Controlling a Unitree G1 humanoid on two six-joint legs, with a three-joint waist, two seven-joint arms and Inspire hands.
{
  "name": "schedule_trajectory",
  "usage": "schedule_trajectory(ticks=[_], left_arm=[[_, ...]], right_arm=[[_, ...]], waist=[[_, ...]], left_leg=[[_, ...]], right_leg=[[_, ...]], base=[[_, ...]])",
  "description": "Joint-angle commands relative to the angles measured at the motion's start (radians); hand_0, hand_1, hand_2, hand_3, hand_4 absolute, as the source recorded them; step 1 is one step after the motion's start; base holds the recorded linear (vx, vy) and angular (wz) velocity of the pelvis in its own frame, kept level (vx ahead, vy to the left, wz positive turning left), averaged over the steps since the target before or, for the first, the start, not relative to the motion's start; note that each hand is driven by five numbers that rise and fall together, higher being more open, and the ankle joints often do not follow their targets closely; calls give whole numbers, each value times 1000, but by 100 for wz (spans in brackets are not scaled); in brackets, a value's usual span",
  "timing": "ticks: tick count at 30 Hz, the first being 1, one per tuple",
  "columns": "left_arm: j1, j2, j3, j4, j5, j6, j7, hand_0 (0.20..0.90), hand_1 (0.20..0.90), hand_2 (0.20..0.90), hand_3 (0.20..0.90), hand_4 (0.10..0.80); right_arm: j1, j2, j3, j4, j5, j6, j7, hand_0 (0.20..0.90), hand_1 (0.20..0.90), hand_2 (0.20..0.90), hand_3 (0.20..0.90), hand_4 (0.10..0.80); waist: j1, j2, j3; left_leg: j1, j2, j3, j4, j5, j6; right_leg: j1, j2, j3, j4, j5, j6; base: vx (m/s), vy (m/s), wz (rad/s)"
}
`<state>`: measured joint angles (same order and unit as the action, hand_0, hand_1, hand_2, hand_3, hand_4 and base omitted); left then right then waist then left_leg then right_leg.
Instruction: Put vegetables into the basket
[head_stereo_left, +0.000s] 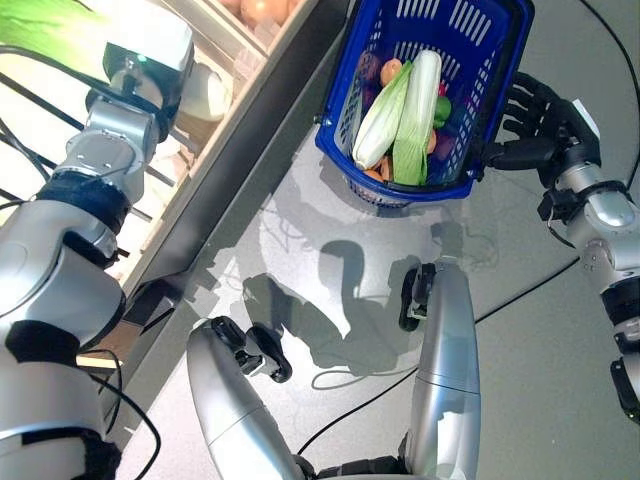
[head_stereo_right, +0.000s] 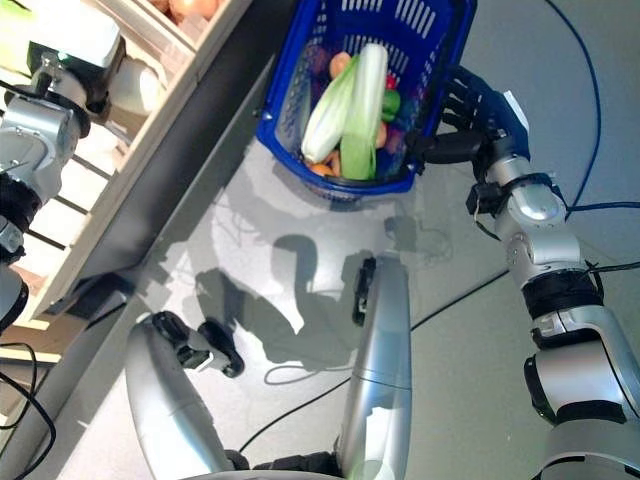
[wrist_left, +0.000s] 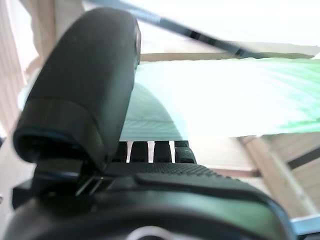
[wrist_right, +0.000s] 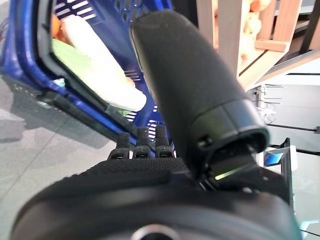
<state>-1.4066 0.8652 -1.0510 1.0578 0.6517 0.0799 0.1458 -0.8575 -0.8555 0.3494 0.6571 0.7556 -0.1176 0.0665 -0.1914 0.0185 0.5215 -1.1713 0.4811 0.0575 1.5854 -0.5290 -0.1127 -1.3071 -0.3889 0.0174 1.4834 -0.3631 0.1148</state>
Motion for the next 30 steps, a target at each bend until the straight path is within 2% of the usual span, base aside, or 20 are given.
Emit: schedule_trajectory(ticks=[1, 6, 12, 17, 19, 22, 27, 29, 30], left_arm=[[61, 47, 29, 84, -24, 16, 60, 300, 300, 300, 300, 400], [87, 50, 55, 81, -30, -9, 89, 300, 300, 300, 300, 400], [160, 67, 129, 66, -115, -80, 174, 300, 300, 300, 300, 400], [193, 74, 185, 47, -196, -138, 221, 300, 300, 300, 300, 400], [211, 73, 212, 29, -234, -186, 248, 300, 300, 300, 300, 400], [252, 74, 263, -8, -288, -238, 282, 300, 300, 300, 300, 400], [350, 65, 385, -98, -363, -328, 291, 300, 300, 300, 300, 400], [412, 51, 457, -154, -489, -340, 230, 300, 300, 300, 300, 400], [449, 37, 504, -179, -544, -348, 199, 300, 300, 300, 300, 400]], right_arm=[[15, 28, -131, -26, 40, -133, -2, 900, 900, 900, 900, 800], [13, 40, -129, -12, 46, -141, -1, 900, 900, 900, 900, 800], [37, 55, -132, 1, 54, -138, 7, 900, 900, 900, 900, 800], [63, 68, -139, 0, 58, -136, 10, 900, 900, 900, 900, 800], [79, 72, -140, -1, 50, -133, 18, 900, 900, 900, 900, 800], [98, 75, -140, -15, 55, -138, 33, 900, 900, 900, 900, 800], [133, 101, -145, -56, 38, -99, 111, 900, 900, 900, 900, 800], [156, 126, -141, -81, 13, -78, 133, 900, 900, 900, 900, 800], [169, 139, -138, -95, 4, -64, 151, 900, 900, 900, 900, 800]], waist=[[7, -30, -98], [12, -28, -124], [18, -22, -170], [28, -22, -205], [37, -21, -224], [50, -22, -238], [79, -33, -278], [93, -37, -298], [98, -38, -312]], left_leg=[[-68, -3, -64, -137, 52, -53], [24, -7, -26, -199, 63, -39], [210, -21, 45, -357, 115, -27], [349, -49, 86, -495, 160, -20], [410, -64, 97, -552, 178, -15], [485, -81, 105, -621, 196, -11], [634, -107, 130, -739, 216, -6], [704, -122, 138, -812, 239, -4], [731, -132, 152, -868, 281, 6]], right_leg=[[64, -97, 25, -133, 71, 76], [163, -95, -13, -189, 69, 69], [352, -77, -68, -327, 73, 57], [477, -60, -97, -431, 81, 44], [536, -55, -113, -468, 80, 33], [610, -49, -130, -516, 77, 23], [763, -38, -189, -622, 82, 15], [837, -24, -214, -687, 95, 14], [869, -9, -234, -746, 128, 3]], base=[[21, -16, 3], [32, -26, 5], [71, -23, 5], [65, -19, 5], [84, -25, 0], [53, -25, 1], [109, -55, 8], [107, -57, 7], [86, -64, 4]])
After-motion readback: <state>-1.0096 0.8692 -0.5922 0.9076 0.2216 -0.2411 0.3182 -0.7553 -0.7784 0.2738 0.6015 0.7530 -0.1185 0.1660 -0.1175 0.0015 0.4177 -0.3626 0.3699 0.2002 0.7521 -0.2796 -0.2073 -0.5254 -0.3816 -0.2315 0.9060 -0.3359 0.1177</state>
